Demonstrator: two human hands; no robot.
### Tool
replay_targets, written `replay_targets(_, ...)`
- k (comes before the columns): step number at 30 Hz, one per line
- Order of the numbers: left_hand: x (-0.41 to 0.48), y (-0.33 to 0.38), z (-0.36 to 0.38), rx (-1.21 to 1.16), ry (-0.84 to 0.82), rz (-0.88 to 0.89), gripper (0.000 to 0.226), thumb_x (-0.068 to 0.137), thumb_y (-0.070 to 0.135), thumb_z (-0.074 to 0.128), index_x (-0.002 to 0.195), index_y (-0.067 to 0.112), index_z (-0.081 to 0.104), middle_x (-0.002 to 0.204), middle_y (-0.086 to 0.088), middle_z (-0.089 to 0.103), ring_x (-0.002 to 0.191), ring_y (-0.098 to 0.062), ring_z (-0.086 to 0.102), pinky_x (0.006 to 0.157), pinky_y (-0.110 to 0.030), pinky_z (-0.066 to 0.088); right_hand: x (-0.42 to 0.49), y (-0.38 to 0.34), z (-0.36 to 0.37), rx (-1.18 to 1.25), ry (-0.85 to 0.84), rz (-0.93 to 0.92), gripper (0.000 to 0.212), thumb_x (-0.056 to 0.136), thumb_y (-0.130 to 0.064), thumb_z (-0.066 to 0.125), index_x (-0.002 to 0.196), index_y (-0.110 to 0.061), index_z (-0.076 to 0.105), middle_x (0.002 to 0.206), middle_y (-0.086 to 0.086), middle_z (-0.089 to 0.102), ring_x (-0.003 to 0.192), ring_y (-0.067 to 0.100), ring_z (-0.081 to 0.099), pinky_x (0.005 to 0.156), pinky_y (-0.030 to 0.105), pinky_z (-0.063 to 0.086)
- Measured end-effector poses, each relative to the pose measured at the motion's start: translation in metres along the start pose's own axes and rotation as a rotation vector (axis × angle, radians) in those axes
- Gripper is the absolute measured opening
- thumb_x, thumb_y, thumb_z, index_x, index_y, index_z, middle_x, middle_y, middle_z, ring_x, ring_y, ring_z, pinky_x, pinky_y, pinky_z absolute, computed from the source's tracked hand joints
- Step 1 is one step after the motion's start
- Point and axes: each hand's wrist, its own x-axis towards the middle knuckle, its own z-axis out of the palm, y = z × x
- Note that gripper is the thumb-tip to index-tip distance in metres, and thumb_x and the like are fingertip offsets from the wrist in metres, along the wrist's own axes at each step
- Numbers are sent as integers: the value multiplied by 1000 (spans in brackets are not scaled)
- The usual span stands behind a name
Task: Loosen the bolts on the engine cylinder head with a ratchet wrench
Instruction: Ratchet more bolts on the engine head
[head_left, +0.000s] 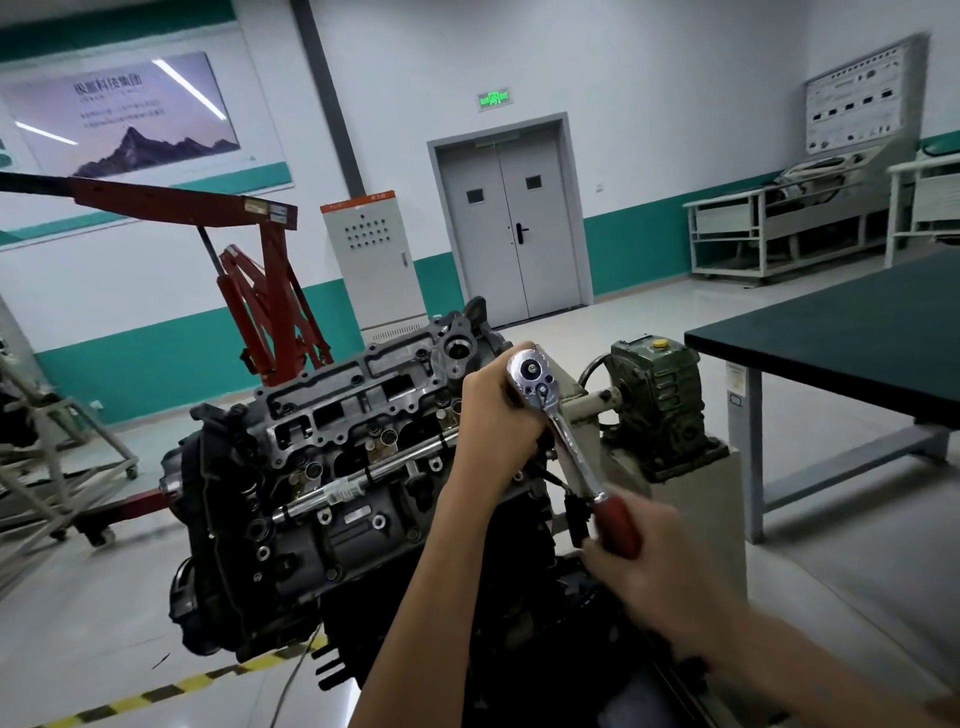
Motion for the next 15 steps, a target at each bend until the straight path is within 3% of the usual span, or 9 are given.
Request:
replay_targets(3, -1, 1, 1, 3, -4, 5, 37, 73, -12, 63, 57, 17, 44, 52, 10, 45, 51, -4, 37, 50, -19, 32, 27, 10, -64, -310, -159, -171, 32, 77, 0, 65, 73, -28, 50, 55, -7, 51, 46, 5, 49, 47, 11, 40)
replay_targets(6, -1, 5, 1, -37, -3, 9, 26, 76, -8, 66, 60, 2, 48, 56, -5, 47, 54, -7, 36, 51, -22, 32, 68, 7, -107, -661, -116, -330, 27, 72, -3, 69, 84, -22, 53, 60, -13, 52, 48, 2, 49, 51, 8, 37)
replay_targets(9, -1, 6, -1, -28, -9, 4, 25, 77, -7, 66, 62, 7, 52, 59, -4, 50, 55, -8, 39, 53, -22, 34, 89, 2, -116, -841, -7, -390, 27, 68, -9, 73, 90, -9, 58, 63, 4, 60, 52, 19, 53, 53, 24, 38)
replay_targets(12, -4, 3, -1, -40, -3, 24, 21, 75, -8, 65, 65, 6, 53, 58, 0, 50, 55, -8, 40, 53, -22, 35, 66, 11, -95, -717, 47, -299, 24, 68, -5, 71, 87, -11, 57, 61, -2, 56, 49, 14, 52, 51, 18, 35)
replay_targets(15, -7, 3, 4, 22, 62, 118, 13, 71, -1, 65, 71, 3, 52, 61, -2, 53, 57, -16, 43, 55, -24, 36, 25, 11, -49, -387, 66, -70, 21, 75, -7, 68, 80, -22, 54, 58, -7, 54, 48, 6, 51, 46, 15, 40)
